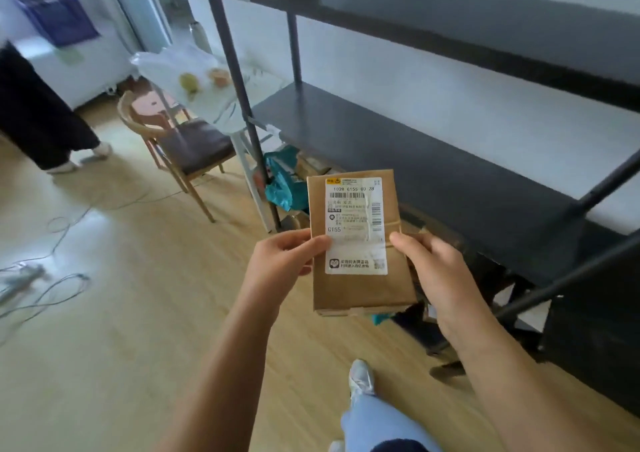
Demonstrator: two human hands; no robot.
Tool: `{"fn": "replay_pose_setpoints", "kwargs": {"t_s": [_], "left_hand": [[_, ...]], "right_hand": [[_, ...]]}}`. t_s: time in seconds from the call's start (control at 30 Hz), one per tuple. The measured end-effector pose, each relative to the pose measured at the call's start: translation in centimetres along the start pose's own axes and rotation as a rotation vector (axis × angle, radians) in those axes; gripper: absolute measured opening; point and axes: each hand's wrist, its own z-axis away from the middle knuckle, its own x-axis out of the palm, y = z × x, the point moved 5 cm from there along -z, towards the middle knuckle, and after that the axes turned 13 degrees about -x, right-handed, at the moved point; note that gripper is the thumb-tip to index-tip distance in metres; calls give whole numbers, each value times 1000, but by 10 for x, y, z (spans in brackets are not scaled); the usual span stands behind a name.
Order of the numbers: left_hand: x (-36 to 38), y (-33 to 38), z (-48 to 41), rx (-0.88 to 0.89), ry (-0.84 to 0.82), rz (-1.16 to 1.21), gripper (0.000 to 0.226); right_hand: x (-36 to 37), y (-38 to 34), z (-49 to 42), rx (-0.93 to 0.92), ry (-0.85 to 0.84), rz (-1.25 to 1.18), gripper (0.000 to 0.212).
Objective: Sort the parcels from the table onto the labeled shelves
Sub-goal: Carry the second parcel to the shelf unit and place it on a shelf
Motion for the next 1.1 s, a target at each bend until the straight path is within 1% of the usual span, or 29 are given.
{"fn": "replay_pose_setpoints", "kwargs": {"t_s": [0.1, 0.17, 0.23, 0.33, 0.4, 0.53, 0.63, 0.77, 0.87, 1.0, 1.1], "left_hand": [[-22, 6, -28, -7, 69, 47, 7], [-34, 15, -54, -12, 107, 58, 11], [-48, 25, -82, -14, 147, 53, 21], [-69, 44, -125, -25, 243, 40, 36], [-82, 55, -151, -48, 286, 23, 37], [-105, 76, -198, -80, 306, 25, 34], [-118, 90, -227, -97, 294, 40, 33], [-128, 105, -258, -102, 221, 67, 37], [-134, 118, -284, -101, 175, 55, 35], [-141, 143, -332, -91, 89, -24, 34], [-150, 164, -371, -83, 15, -109, 35]], "right_hand": [[32, -4, -35, 0, -59, -4, 20], [53, -7, -64, 1, -73, 23, 24], [74, -7, -96, 8, -72, 59, 34], [108, -13, -149, 12, -95, 66, 36], [129, -19, -181, 13, -126, 50, 32], [165, -30, -237, 10, -187, 54, 29], [184, -37, -269, -1, -195, 58, 28], [200, -37, -299, -2, -173, 59, 29], [209, -33, -317, 24, -149, 68, 32], [225, -35, -346, 40, -32, 77, 37], [241, -36, -367, 77, 54, 90, 37]]}}
